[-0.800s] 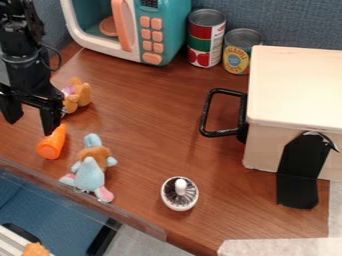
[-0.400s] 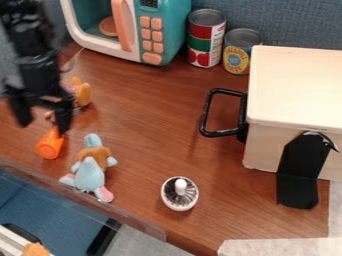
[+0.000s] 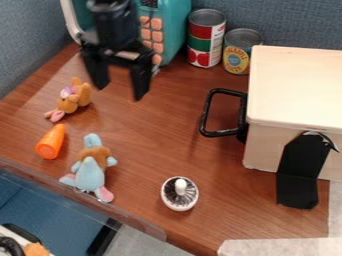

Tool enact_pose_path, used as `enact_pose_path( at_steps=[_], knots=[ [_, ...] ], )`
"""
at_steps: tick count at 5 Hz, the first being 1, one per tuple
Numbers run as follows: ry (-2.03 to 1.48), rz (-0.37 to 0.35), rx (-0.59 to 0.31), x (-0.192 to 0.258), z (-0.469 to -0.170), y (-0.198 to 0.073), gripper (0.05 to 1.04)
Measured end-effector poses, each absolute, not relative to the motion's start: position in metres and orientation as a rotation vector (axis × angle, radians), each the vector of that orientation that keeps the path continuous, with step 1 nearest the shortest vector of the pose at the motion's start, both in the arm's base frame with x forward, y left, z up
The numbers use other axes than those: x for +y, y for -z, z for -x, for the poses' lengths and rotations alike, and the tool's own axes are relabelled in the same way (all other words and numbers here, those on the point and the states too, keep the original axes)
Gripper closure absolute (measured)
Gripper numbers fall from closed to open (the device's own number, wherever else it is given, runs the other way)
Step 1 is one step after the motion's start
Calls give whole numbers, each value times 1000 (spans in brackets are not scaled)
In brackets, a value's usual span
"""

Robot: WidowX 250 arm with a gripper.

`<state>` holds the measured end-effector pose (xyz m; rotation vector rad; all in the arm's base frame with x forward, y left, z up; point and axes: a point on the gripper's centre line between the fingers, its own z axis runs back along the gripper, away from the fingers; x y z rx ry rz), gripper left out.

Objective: Open the drawer

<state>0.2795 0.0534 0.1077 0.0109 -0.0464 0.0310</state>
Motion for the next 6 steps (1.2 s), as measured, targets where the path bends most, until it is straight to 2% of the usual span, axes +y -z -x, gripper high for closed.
enact_pose_path(
  at_steps=[1, 3, 5, 6],
  knots=[
    [-83, 2, -71, 30, -294, -96, 83],
    [-239, 94, -143, 19, -323, -59, 83],
    [-300, 170, -174, 4, -338, -47, 84],
    [-297, 174, -175, -7, -343, -35, 83]
  ],
)
